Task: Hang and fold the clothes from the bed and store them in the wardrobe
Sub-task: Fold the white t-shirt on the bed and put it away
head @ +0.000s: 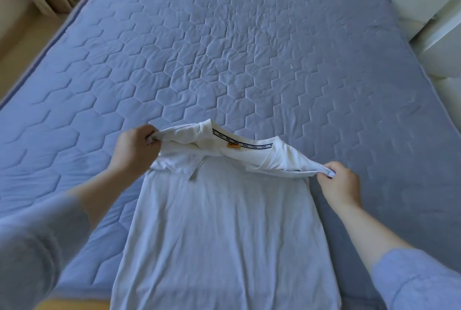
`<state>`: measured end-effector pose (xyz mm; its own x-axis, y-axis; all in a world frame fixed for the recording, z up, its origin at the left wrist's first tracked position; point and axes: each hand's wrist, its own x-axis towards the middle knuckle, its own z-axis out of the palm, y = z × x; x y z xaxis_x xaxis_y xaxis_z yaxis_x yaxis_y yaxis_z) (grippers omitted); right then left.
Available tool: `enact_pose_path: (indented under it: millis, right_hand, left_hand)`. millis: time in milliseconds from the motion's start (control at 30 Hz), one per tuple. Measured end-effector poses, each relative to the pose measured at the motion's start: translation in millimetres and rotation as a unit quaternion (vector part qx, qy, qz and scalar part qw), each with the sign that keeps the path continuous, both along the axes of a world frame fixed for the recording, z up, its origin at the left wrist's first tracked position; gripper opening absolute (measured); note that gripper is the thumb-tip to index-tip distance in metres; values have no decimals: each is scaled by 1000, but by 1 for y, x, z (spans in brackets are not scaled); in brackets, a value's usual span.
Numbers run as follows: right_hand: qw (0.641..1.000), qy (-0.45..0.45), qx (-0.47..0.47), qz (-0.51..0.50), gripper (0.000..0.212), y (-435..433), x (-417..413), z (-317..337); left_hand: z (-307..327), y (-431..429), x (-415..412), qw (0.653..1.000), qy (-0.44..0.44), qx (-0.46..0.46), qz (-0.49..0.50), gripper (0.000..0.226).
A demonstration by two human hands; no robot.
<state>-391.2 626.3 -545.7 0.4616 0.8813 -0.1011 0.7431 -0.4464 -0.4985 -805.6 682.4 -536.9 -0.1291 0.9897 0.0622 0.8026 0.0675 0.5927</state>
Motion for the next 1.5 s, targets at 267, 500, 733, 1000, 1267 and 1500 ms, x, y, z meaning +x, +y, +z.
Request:
enact_pose_path:
  millis: [267, 500, 733, 1000, 1267, 1500]
  right_hand:
    - [1000, 2, -1, 15, 7, -198, 2, -53]
    - [992, 5, -100, 78, 16, -287, 7, -113]
    - [974, -97, -102, 180, 44, -294, -25, -122]
    - [933, -137, -169, 288, 30, -311, -43, -123]
    - [957, -87, -168, 218, 18, -298, -51, -117]
    - [964, -62, -151, 209, 23, -260, -64, -98]
  left_hand:
    - [-49, -223, -10, 996, -2, -68, 57, 22]
    - [-122, -321, -16, 984, 17, -175, -18, 21]
    - [-142, -328, 12, 974, 134, -176, -55, 42]
    - [-145, -334, 10, 949, 163, -219, -158, 30]
    - [-135, -323, 8, 961, 153, -196, -117, 31]
    - [-117, -283, 10, 976, 88, -170, -100, 30]
